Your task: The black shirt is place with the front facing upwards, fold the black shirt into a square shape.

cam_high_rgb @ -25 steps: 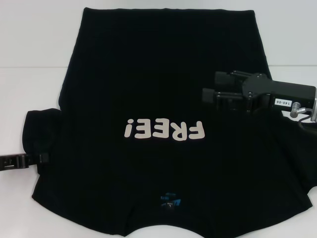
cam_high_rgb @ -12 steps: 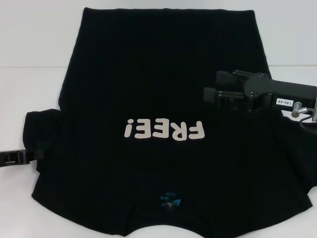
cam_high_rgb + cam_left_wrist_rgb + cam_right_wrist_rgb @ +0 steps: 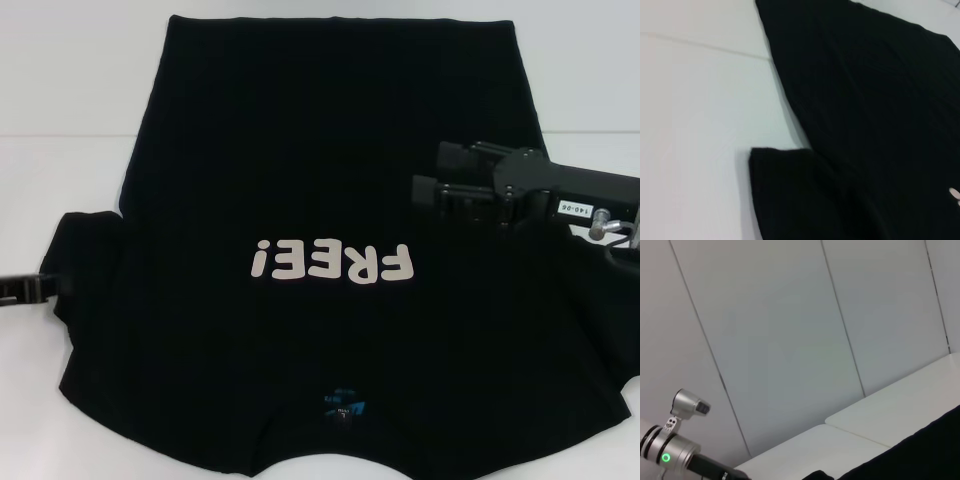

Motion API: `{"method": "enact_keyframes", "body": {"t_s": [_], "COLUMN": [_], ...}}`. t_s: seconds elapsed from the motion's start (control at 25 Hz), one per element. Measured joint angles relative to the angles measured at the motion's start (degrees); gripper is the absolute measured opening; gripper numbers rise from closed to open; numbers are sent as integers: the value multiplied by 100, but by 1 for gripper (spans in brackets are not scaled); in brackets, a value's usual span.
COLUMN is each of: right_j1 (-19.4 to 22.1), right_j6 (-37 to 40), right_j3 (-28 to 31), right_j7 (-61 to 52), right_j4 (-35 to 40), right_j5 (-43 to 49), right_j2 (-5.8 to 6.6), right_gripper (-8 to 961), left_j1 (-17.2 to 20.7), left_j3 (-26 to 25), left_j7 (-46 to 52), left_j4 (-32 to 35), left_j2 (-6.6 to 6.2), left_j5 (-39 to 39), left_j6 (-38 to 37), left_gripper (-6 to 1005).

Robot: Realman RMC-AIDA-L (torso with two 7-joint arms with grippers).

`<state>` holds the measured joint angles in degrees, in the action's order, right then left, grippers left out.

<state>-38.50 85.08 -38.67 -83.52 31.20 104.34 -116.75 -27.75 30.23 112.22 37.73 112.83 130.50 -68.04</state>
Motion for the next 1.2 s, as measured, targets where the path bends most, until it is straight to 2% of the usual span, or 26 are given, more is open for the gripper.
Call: {"method": "enact_keyframes", "body": {"t_s": [0.44, 0.8, 1.0, 1.2], "right_j1": [11, 8, 14, 32], "right_j6": [0, 0, -6, -9], "right_j3": [9, 9, 9, 8], "right_j7": [3, 3, 3, 3], "right_j4": [0, 0, 0, -8], "right_j5": [-22, -30, -30, -30], "right_j2": [-30, -47, -56, -58], "right_gripper": [881, 881, 881, 881], "left_j1": [-98, -107, -73, -64], "left_j3": [-10, 8, -25, -199], "left_j7": [11, 10, 10, 10], "left_j4": [181, 200, 391, 760], "left_j2": [-134, -170, -184, -134], "left_j5": [3, 15, -40, -59], "left_j6": [409, 460, -151, -817], "left_gripper": [-1, -1, 3, 10]}}
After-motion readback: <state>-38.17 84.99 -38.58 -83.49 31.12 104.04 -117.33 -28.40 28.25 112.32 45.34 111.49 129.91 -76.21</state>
